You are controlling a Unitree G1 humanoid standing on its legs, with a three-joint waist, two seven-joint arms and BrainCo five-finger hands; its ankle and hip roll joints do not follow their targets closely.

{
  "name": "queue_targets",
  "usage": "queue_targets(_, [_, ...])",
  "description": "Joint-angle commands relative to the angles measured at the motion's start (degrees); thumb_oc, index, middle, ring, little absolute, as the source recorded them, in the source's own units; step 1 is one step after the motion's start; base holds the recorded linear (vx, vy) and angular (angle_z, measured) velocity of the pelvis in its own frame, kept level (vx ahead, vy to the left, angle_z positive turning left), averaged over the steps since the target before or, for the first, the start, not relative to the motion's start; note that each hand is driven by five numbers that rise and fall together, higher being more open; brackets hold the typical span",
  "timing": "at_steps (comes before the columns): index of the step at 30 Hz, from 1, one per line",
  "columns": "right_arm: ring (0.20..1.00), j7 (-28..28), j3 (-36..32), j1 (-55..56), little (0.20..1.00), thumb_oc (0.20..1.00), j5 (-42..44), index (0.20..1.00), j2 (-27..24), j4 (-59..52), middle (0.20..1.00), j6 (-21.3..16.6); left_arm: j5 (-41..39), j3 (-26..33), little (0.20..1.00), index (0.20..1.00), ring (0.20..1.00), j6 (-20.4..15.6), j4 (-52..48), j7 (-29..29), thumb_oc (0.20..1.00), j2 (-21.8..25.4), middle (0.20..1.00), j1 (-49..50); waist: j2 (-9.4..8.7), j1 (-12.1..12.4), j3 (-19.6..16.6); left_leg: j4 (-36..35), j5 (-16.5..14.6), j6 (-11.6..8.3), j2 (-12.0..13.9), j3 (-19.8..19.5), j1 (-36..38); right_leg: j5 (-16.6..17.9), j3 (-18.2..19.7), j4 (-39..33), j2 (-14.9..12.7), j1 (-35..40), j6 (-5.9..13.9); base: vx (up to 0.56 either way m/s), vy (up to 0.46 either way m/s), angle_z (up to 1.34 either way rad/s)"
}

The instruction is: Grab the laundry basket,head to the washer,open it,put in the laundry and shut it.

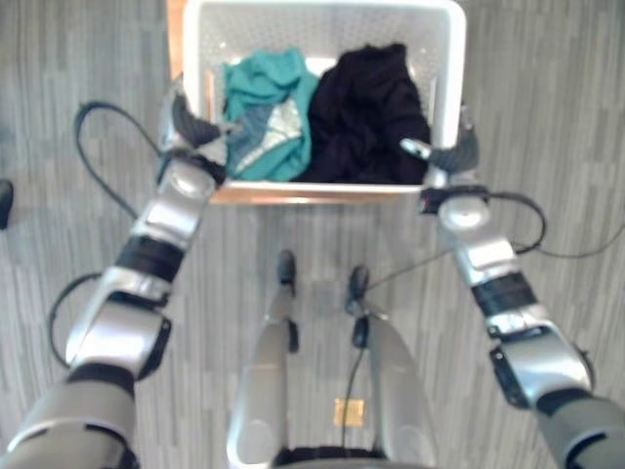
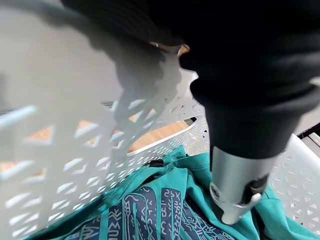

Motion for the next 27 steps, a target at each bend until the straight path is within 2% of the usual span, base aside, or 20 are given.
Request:
queue_targets(1, [1.0,2.9,4.3,-0.6,1.0,1.0,1.4,1.0,0.8,0.7,1.0,-1.2,0.1,-1.0,1.0,1.0,1.0,-2.5,2.2,-0.5,1.0,-2.6,1.0,-1.4,0.83,0.8,-3.4,5.9,-7.1,-1.86,2.5,-2.7,-2.6,5.3,-1.2,-10.3,-4.9,2.2,5.01,0.0,0.0,0.0])
queue_targets(4, [1.0,3.8,4.7,-0.6,1.0,1.0,0.5,1.0,-0.1,1.2,1.0,-0.3,0.9,-1.7,1.0,1.0,1.0,-2.6,1.7,-1.2,1.0,-2.1,1.0,-1.7,0.66,0.7,-3.4,6.0,-7.1,-1.92,2.5,-2.8,-2.7,5.2,-1.2,-10.2,-4.9,2.2,4.97,0.0,0.0,0.0])
queue_targets(5, [0.78,4.0,4.8,-0.7,0.78,0.78,0.5,0.78,-0.1,1.6,0.78,-0.1,0.8,-1.7,1.0,1.0,1.0,-2.7,1.5,-1.4,1.0,-2.1,1.0,-1.7,0.63,0.8,-3.5,6.0,-7.1,-1.92,2.5,-2.9,-2.8,5.2,-1.3,-10.2,-4.9,2.2,4.96,0.0,0.0,0.0])
queue_targets(6, [0.492,4.4,4.8,-0.5,0.492,0.492,0.4,0.492,-0.5,1.8,0.492,0.0,0.9,-1.8,1.0,1.0,1.0,-2.8,1.2,-1.6,1.0,-1.7,1.0,-1.8,0.54,0.7,-3.5,6.0,-7.1,-1.95,2.5,-2.9,-2.8,5.2,-1.3,-10.1,-4.9,2.2,4.95,0.0,0.0,0.0])
queue_targets(7, [0.42,4.6,4.7,-0.3,0.42,0.42,0.3,0.42,-0.6,1.8,0.42,0.2,1.0,-1.8,1.0,1.0,1.0,-2.9,1.0,-1.7,1.0,-1.6,1.0,-1.8,0.56,0.6,-3.5,6.0,-7.1,-1.96,2.6,-2.9,-2.8,5.2,-1.3,-10.0,-4.9,2.1,4.94,0.01,0.0,0.03])
queue_targets(8, [0.2,4.6,4.6,-0.3,0.2,0.2,0.1,0.2,-0.8,1.8,0.2,0.3,0.9,-1.8,0.821,0.821,0.821,-2.9,0.9,-1.9,0.821,-1.5,0.821,-1.8,0.54,0.7,-3.5,5.9,-7.0,-1.96,2.5,-2.9,-2.8,5.1,-1.3,-10.1,-4.9,2.1,4.94,0.01,-0.003,0.03])
queue_targets(9, [0.2,4.7,4.5,-0.2,0.2,0.2,-0.1,0.2,-0.8,1.8,0.2,0.3,0.9,-1.8,0.464,0.464,0.464,-3.0,0.7,-2.0,0.464,-1.4,0.464,-1.8,0.51,0.6,-3.5,5.9,-7.0,-1.97,2.5,-2.9,-2.8,5.2,-1.3,-10.1,-4.9,2.0,4.96,0.01,0.0,0.03])
queue_targets(11, [0.2,4.7,4.2,0.0,0.2,0.2,-0.6,0.2,-1.1,2.0,0.2,0.4,1.0,-1.9,0.2,0.2,0.2,-3.2,0.1,-2.5,0.2,-1.0,0.2,-1.9,0.56,0.7,-3.4,5.7,-7.0,-1.94,2.4,-2.9,-2.8,5.1,-1.3,-9.9,-4.9,1.9,4.95,0.0,0.002,0.04])
queue_targets(27, [0.2,3.5,0.9,2.4,0.2,0.2,-4.1,0.2,-1.5,-2.2,0.2,-1.0,2.4,-1.0,0.2,0.2,0.2,-4.5,-3.0,-4.1,0.2,1.1,0.2,-0.6,0.77,0.4,-3.5,5.7,-7.2,-1.71,2.3,-3.0,-3.0,5.0,-1.2,-9.5,-5.1,1.6,5.02,0.0,0.001,0.02])
